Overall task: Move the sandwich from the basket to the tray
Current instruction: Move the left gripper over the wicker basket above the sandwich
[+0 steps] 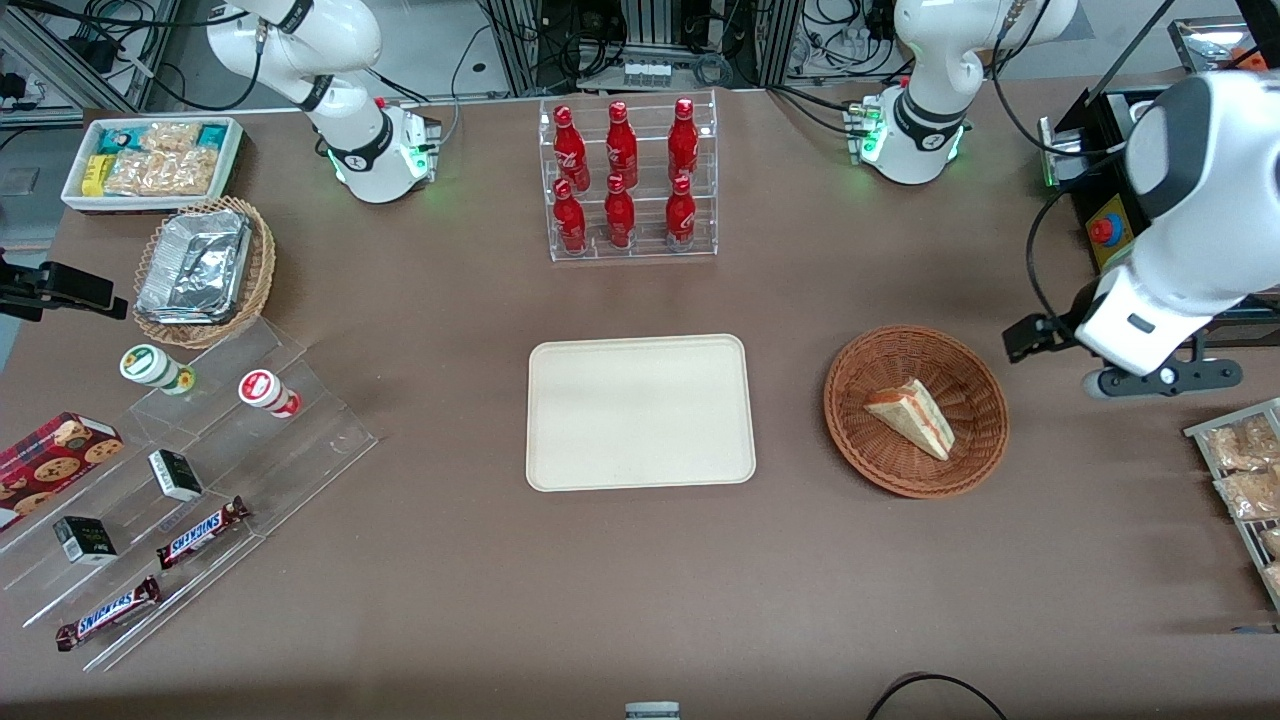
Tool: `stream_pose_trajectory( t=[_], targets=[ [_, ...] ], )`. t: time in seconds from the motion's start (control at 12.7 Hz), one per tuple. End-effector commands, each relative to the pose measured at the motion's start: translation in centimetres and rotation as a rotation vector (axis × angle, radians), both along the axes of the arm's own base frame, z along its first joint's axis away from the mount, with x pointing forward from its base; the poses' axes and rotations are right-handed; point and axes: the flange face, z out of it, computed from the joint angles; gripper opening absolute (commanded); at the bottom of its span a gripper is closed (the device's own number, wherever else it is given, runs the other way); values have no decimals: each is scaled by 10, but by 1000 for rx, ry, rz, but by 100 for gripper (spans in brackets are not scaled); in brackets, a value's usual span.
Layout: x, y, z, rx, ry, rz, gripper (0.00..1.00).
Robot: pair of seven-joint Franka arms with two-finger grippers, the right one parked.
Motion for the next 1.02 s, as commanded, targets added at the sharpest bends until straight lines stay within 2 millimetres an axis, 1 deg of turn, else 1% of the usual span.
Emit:
stream_pose_trajectory(
  t=[0.0,0.08,0.16,0.31,0.39,0.63,0.71,0.79,0.86,0.94],
  targets=[
    [-24,-17,-34,11,-57,196,100],
    [-27,-31,-52,2,-91,297,100],
    [-29,-41,-66,-12,-121,377,100],
    [-38,-56,-98,-23,-131,434,100],
    [-42,-55,-110,-29,-140,461,100],
    [-39,-58,-143,-38,-131,553,100],
    [-38,-60,-150,-41,-128,568,100],
    [-38,-61,-162,-36,-111,564,100],
    [-39,-71,-171,-38,-103,550,100],
    [-38,-73,-176,-44,-105,551,100]
  ],
)
